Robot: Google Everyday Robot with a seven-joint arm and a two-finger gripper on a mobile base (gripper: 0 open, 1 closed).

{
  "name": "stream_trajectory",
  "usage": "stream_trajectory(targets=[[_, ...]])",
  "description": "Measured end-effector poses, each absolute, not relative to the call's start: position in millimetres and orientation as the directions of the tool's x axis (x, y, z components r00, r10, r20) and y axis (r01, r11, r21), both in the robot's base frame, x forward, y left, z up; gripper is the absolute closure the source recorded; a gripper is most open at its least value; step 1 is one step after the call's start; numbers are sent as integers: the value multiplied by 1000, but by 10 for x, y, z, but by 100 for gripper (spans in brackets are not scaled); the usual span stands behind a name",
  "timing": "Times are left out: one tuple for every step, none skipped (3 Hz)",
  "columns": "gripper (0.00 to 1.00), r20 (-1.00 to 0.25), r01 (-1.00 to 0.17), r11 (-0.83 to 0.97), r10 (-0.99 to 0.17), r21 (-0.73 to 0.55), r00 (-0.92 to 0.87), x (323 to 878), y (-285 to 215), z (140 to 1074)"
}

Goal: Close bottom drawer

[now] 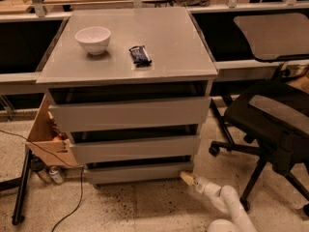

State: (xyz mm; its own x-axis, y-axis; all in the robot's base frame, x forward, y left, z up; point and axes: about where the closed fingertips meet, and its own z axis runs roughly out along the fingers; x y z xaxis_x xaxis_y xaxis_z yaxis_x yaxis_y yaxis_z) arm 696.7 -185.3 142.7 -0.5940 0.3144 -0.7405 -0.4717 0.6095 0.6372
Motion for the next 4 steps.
stream_trajectory(targets=[[100, -716, -478, 577, 299, 662, -631, 6855, -1827, 1424], [100, -693, -483, 544, 285, 686, -663, 6738, -1805, 1422], [82, -691, -484, 540, 284, 688, -665, 6733, -1796, 1426], [59, -691, -484, 540, 284, 688, -665, 6733, -1796, 1426]])
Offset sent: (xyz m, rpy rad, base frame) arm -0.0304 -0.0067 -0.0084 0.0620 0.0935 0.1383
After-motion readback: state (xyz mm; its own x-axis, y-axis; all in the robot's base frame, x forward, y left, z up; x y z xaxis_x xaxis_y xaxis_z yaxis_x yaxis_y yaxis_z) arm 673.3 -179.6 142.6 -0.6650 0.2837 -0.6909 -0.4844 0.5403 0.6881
